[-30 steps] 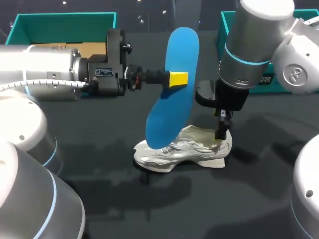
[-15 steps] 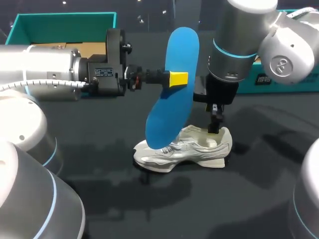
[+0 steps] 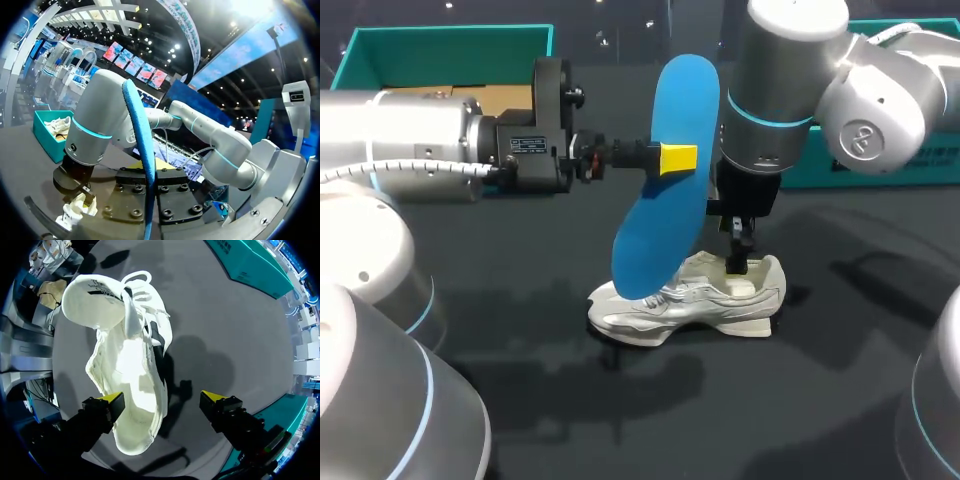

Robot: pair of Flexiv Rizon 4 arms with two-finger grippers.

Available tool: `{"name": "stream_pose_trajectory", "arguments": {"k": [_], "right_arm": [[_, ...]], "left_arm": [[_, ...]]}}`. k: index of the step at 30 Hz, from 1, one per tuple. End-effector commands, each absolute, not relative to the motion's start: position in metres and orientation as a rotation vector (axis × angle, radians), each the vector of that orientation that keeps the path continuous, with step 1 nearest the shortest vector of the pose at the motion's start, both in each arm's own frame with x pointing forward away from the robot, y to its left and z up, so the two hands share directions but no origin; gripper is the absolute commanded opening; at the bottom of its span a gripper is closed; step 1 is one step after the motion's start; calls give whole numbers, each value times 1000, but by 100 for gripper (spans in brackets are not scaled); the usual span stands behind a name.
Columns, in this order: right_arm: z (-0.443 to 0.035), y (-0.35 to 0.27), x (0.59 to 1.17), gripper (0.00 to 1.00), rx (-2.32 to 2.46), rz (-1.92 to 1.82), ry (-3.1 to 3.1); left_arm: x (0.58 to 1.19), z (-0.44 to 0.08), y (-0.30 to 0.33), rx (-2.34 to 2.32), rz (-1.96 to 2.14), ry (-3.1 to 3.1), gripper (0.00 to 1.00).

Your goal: Take the shoe out of the shoebox, open the shoe tongue, remove and reinsert the insole, then place the shoe into the shoebox

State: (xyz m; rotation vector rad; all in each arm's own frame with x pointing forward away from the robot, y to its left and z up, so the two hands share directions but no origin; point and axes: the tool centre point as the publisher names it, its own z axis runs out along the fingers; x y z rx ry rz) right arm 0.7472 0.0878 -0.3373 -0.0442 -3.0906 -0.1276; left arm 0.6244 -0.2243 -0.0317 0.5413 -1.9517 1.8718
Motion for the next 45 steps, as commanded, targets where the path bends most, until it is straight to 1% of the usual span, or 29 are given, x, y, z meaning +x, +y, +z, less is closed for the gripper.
{"name": "stream_pose_trajectory", "arguments": {"k": [1, 13, 14, 16, 19, 20, 22, 24, 26, 28, 31, 32, 33, 35, 36, 45], "right_arm": [[-347, 94, 752, 100, -29, -117, -3087], [-365, 102, 757, 100, 9, -122, -3076], [-365, 102, 757, 98, 9, -123, -3076], [-368, 103, 756, 87, 11, -129, -3071], [-370, 103, 755, 80, 9, -138, -3065], [-372, 103, 754, 69, 7, -143, -3062], [-373, 104, 753, 65, 5, -147, -3060], [-375, 104, 752, 59, 3, -151, -3058], [-376, 105, 750, 58, 1, -154, -3055], [-377, 105, 749, 55, 0, -158, -3054], [-378, 105, 748, 47, 0, -160, -3052], [-378, 105, 748, 46, 0, -161, -3052], [-379, 106, 748, 42, 3, -162, -3052], [-379, 106, 748, 23, 11, -163, -3053], [-380, 107, 747, 0, 15, -161, -3052], [-378, 109, 743, 0, 35, -148, -3042]], "left_arm": [[624, -33, -227, 543, 1876, -1949, 0], [624, -33, -227, 543, 1876, -1949, 0], [624, -33, -227, 543, 1876, -1949, 0], [624, -33, -227, 543, 1876, -1949, 0], [624, -33, -227, 543, 1876, -1949, 0], [624, -33, -227, 543, 1876, -1949, 0], [624, -33, -227, 543, 1876, -1949, 0], [624, -33, -227, 543, 1876, -1949, 0], [624, -33, -227, 543, 1876, -1949, 0], [624, -33, -227, 543, 1876, -1949, 0], [624, -33, -227, 543, 1876, -1949, 0], [624, -33, -227, 543, 1876, -1949, 0], [624, -33, -227, 543, 1876, -1949, 0], [624, -33, -227, 543, 1876, -1949, 0], [624, -33, -227, 543, 1876, -1949, 0], [624, -33, -227, 543, 1876, -1949, 0]]}}
